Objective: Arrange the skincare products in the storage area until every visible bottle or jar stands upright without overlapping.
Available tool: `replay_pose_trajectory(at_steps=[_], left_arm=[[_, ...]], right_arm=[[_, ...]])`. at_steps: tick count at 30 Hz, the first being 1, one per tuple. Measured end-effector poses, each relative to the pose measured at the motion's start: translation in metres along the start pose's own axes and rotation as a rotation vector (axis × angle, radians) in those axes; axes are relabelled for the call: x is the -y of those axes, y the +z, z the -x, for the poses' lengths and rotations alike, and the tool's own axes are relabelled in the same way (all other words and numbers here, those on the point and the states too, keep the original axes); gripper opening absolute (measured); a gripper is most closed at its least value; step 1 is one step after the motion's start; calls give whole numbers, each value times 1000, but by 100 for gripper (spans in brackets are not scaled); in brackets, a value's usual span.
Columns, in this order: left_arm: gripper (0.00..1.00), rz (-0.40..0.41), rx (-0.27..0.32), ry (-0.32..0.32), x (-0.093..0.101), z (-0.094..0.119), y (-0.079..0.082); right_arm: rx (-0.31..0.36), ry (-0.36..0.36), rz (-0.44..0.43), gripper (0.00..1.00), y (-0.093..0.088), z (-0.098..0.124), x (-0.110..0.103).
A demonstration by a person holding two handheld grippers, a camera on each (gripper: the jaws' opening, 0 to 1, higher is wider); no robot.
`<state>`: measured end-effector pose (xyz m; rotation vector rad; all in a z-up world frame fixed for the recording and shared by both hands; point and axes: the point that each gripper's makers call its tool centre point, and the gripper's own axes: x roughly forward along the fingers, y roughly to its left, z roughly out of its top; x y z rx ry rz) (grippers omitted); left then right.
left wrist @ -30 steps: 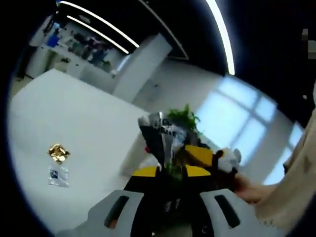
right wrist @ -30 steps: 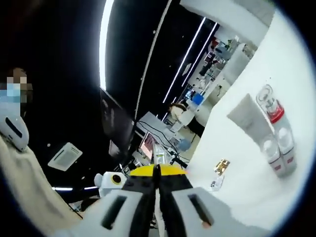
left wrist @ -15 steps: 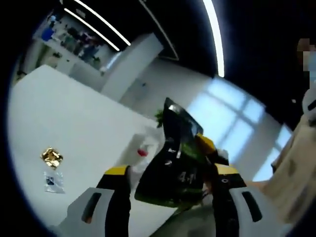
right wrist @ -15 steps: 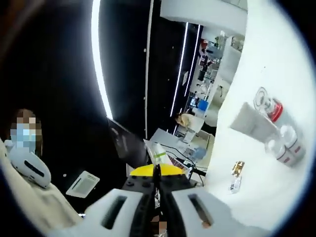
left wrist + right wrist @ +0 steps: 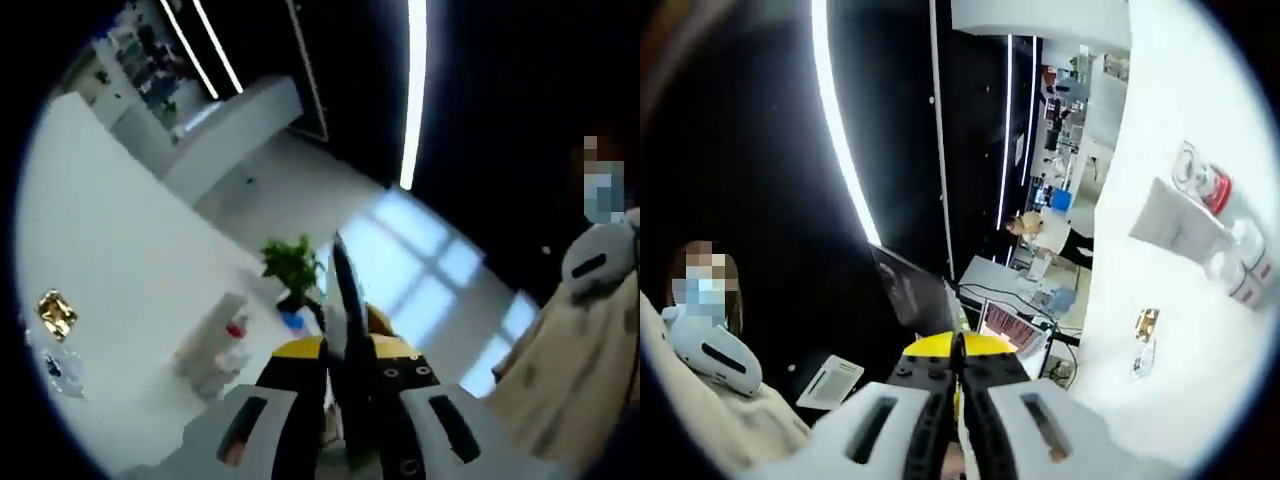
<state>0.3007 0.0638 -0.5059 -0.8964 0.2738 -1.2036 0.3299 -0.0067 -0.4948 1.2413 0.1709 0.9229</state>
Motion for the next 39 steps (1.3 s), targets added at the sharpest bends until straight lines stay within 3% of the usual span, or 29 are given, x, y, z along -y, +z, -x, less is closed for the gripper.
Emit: replay_pose_trajectory(at_steps=[4,7,9,12,16,23,27,30,32,34,35,39], left_arm=[[0,62,9,-57,15,0,-5],[0,81,46,-60,18,-1,-2],[0,94,67,-73,22,-2,2],[0,106,98,-105,29,-4,10],[0,133,155,-137,36,-8,24],[0,179,264,-161,35,-12,47],[0,180,260,-127,27,-14,47],[0,175,252,-98,22,-16,44],[0,170,257,-69,17,-17,45],[0,140,236,8,5,-17,42],[0,112,210,80,-6,-16,39],[0,24,161,151,-14,-15,34]], right_arm=[[-36,-12,35,1,-2,-4,3],[-34,19,55,1,-2,-7,-2],[-7,60,117,3,1,-9,-9],[25,114,55,9,2,-9,-19],[4,111,18,21,-11,-5,-14],[-27,140,-49,23,-42,3,-21],[-48,136,-41,17,-49,2,-22],[-42,126,-17,4,-45,1,-22],[-38,123,-16,3,-41,1,-22],[-41,103,16,2,-40,2,-20],[-47,80,48,2,-41,2,-16],[-66,38,81,2,-42,4,-8]])
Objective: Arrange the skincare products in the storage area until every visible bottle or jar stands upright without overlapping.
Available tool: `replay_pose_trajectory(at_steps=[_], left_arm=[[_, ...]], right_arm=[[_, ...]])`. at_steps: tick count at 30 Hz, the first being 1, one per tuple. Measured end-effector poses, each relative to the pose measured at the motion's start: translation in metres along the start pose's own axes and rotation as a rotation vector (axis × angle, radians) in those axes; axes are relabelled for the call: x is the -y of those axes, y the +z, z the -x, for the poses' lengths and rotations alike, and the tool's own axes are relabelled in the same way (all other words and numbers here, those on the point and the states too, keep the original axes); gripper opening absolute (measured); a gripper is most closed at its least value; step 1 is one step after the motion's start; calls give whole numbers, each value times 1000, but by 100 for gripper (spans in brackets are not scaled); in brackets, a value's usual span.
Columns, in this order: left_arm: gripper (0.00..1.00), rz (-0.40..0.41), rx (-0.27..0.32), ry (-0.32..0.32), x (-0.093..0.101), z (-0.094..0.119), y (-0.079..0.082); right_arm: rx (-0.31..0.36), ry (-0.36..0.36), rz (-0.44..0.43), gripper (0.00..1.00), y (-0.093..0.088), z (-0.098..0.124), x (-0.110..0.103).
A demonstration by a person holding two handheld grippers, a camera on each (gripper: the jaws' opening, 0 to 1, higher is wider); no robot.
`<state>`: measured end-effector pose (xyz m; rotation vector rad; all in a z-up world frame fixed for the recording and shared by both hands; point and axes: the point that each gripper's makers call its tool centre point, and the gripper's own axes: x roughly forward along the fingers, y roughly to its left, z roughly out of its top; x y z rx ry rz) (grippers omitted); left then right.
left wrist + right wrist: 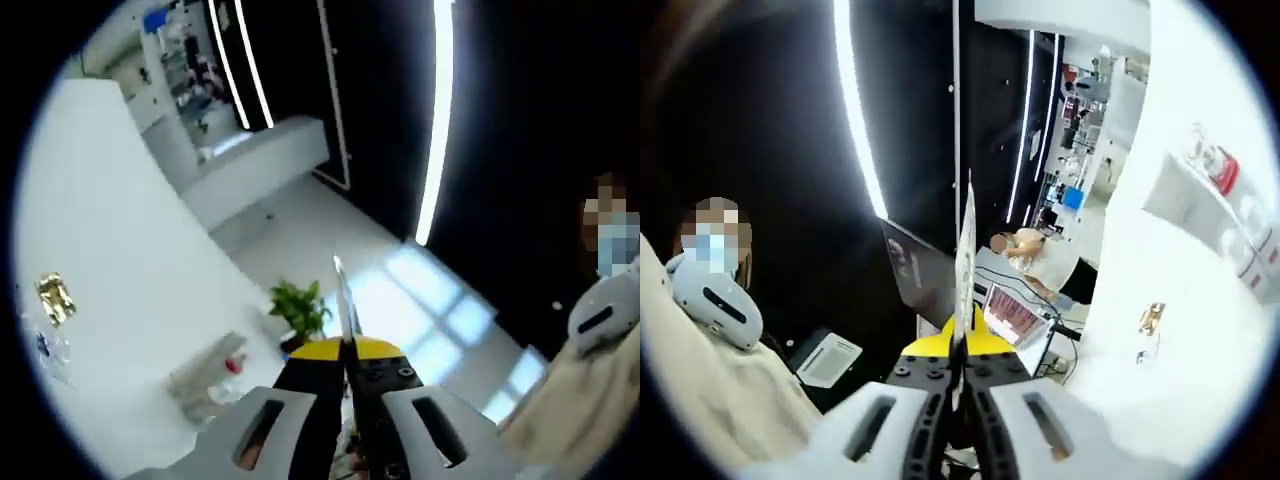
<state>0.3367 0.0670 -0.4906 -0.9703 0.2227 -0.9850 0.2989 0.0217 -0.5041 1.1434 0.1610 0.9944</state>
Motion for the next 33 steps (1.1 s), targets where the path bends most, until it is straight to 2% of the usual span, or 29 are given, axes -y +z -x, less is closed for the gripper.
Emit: replay_pose_trajectory(at_steps=[3,5,7,8,9,12,14,16,18,21,22,24,26,28,33], left_arm=[[3,-49,-29,26,-7,2,-7],[12,-9,-101,49,-15,6,-23],[22,17,-131,59,-18,9,-34],[21,18,-134,59,-18,10,-37],[17,18,-138,57,-19,13,-41],[7,65,-104,52,-18,18,-42],[6,94,-112,70,-22,20,-45],[1,112,-98,71,-23,22,-43],[0,192,-75,36,-16,23,-40],[0,181,-57,51,-19,24,-40],[0,187,-51,63,-22,25,-40],[0,207,-37,75,-27,26,-39],[0,236,-19,73,-29,26,-37],[0,238,-13,85,-33,27,-37],[0,245,-15,122,-45,28,-40]], right_arm=[[-5,-13,8,2,0,1,3],[-1,-40,15,2,1,1,8],[10,-48,4,2,4,2,12],[20,-55,-4,2,6,3,14],[26,-61,-9,2,8,3,16],[11,-86,-20,2,7,6,23],[-3,-99,-18,2,3,7,26],[-15,-136,-18,2,1,9,34],[-39,-166,-10,2,-4,10,41],[-50,-198,19,4,-4,7,47],[-77,-228,18,6,-8,7,54],[-107,-230,93,9,-9,5,56],[-129,-235,71,12,-12,3,57],[-153,-239,115,16,-14,3,59],[-181,-267,135,28,-16,5,65]])
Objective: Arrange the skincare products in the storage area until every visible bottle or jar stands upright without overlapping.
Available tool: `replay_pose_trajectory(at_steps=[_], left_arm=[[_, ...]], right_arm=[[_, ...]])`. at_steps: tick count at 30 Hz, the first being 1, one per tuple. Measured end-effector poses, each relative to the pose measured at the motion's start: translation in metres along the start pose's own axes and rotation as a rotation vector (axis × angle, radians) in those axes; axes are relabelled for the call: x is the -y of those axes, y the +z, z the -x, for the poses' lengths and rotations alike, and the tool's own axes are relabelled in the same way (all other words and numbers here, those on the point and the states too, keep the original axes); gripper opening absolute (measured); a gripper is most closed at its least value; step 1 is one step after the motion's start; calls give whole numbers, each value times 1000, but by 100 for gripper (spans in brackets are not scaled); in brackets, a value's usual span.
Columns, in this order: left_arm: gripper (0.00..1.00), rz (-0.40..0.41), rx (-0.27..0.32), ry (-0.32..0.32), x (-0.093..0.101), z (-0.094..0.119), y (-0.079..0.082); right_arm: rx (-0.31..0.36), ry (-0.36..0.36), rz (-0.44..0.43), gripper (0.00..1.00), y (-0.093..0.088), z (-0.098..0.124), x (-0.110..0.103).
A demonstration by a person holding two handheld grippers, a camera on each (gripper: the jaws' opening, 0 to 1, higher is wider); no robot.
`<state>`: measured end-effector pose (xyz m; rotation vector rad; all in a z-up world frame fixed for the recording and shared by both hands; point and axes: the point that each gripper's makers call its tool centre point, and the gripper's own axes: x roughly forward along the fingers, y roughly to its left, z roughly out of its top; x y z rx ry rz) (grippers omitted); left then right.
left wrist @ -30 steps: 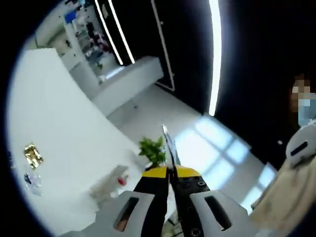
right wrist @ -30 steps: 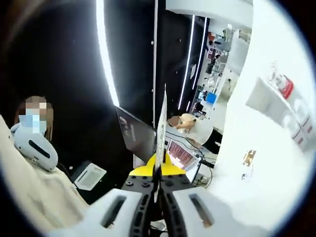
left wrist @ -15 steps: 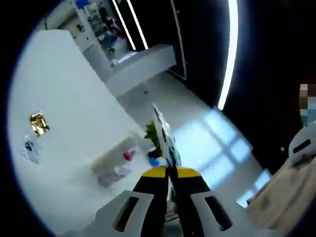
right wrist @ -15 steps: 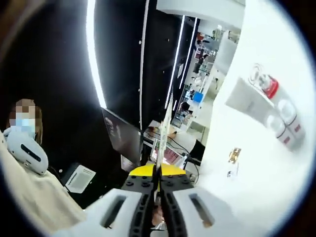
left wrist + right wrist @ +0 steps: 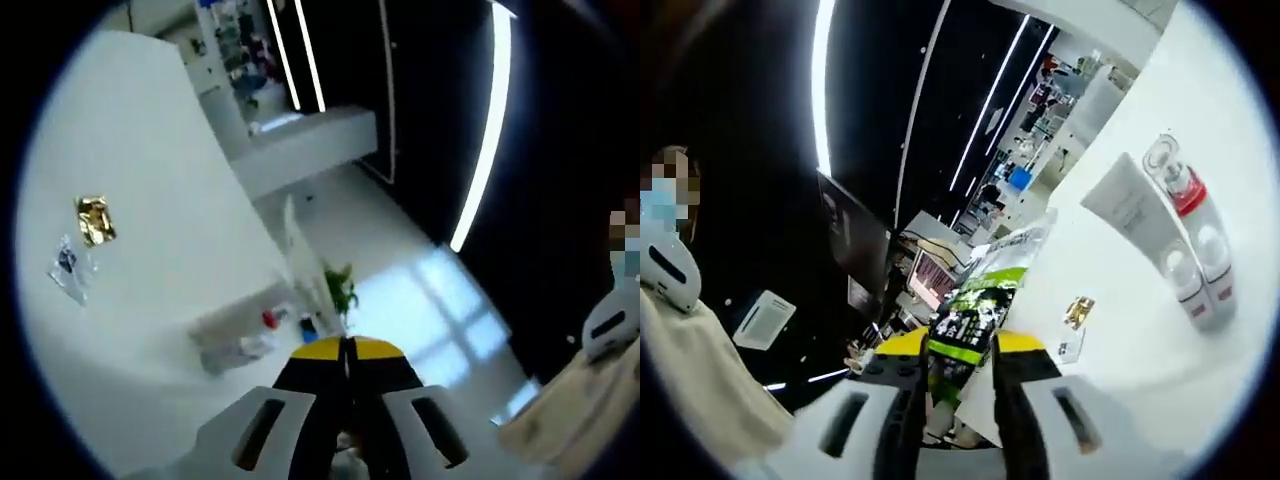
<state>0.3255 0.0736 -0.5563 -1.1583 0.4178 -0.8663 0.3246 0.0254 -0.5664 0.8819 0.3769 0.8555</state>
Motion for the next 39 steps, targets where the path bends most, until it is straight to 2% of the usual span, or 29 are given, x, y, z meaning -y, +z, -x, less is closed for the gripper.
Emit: replay_pose_trajectory(at_steps=[5,10,13,19,22,32,39], left_arm=[[0,24,22,23,-11,-2,3],[0,41,38,53,-24,-8,6],[0,41,31,63,-29,-12,5],[0,45,7,96,-44,-21,-1],[0,54,0,114,-53,-23,-5],[0,52,-38,181,-81,-24,-16],[0,44,-64,219,-97,-25,-25]], right_arm=[[-18,-25,36,35,-1,3,7],[-43,-82,100,40,-1,10,20],[-61,-113,129,45,-1,15,26],[-103,-191,273,57,-3,28,43],[-117,-209,310,62,-5,31,46],[-128,-310,375,83,-6,47,69],[-119,-382,402,89,0,66,86]])
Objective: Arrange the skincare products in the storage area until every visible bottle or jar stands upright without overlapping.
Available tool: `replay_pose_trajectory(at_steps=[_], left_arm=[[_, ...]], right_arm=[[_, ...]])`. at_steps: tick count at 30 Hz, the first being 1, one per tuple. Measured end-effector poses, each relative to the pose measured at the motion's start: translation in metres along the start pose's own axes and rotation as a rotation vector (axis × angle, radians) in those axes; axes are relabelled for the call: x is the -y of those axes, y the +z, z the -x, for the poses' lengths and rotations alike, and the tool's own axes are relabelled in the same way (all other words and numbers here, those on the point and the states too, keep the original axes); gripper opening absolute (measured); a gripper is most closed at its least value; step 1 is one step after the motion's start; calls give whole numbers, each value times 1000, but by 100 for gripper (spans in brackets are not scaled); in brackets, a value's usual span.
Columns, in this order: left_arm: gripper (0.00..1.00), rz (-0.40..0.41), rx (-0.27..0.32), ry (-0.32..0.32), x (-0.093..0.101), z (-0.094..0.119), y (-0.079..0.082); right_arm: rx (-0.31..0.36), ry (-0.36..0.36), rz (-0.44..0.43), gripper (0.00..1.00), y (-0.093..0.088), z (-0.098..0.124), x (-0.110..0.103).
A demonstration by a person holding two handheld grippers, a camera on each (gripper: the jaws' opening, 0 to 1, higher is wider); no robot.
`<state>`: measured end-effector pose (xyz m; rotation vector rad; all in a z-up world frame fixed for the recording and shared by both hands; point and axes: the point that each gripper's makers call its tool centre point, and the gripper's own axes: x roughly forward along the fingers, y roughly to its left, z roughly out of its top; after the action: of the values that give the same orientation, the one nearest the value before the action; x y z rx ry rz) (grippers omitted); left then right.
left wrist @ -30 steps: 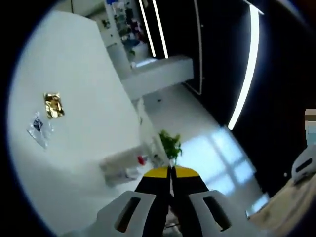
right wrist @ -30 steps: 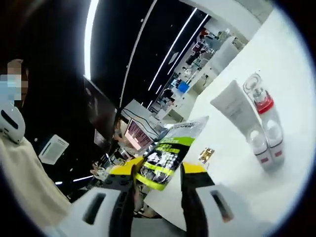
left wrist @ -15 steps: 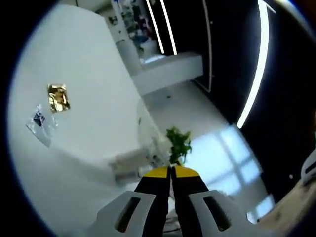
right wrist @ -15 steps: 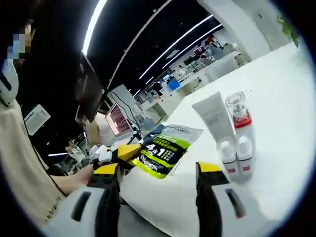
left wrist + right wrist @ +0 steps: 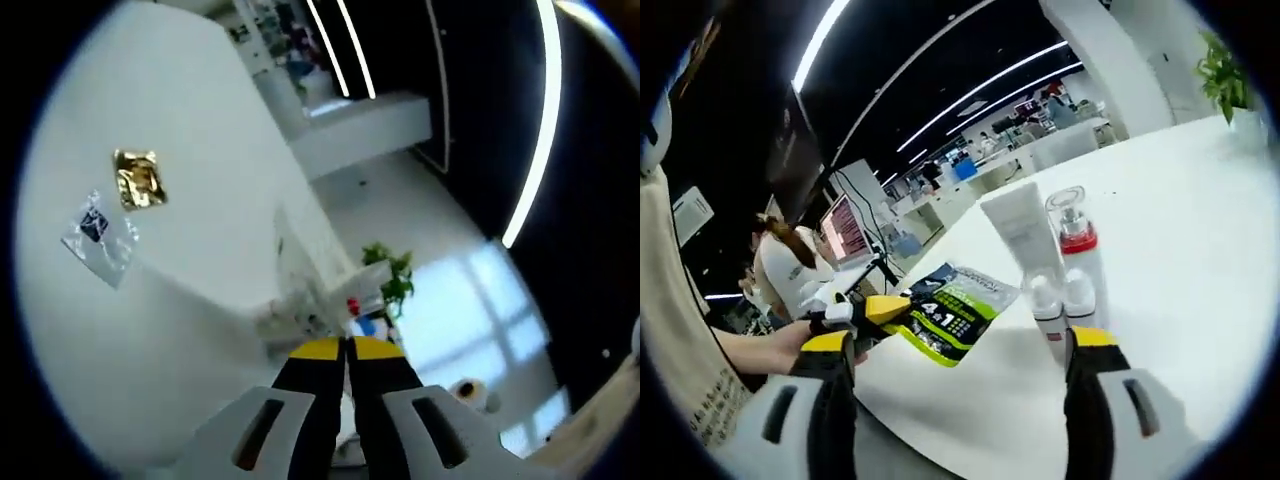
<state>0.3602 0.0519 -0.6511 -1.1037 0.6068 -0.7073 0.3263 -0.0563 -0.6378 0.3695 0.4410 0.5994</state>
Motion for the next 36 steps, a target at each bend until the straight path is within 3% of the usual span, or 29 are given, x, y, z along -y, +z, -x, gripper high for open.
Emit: replay_pose_trajectory(at_steps=[5,12,19,22,25,27,36], left_arm=[[0,-8,-23,36,-16,-5,-8],[0,-19,-33,77,-31,-8,-13],[0,-32,-57,148,-53,-8,-22],[0,-98,-110,229,-74,-5,-30],[0,-107,-126,272,-84,-4,-35],[0,-109,-127,292,-88,-2,-35],[0,-319,-203,401,-100,2,-40]], right_arm=[[-34,-54,38,92,-7,10,17],[16,-77,12,99,-2,19,25],[-1,-93,13,99,-10,22,29],[-10,-98,11,99,-12,22,30],[-8,-99,13,98,-12,22,30],[-11,-99,9,98,-13,21,30],[-8,-100,5,98,-13,22,30]])
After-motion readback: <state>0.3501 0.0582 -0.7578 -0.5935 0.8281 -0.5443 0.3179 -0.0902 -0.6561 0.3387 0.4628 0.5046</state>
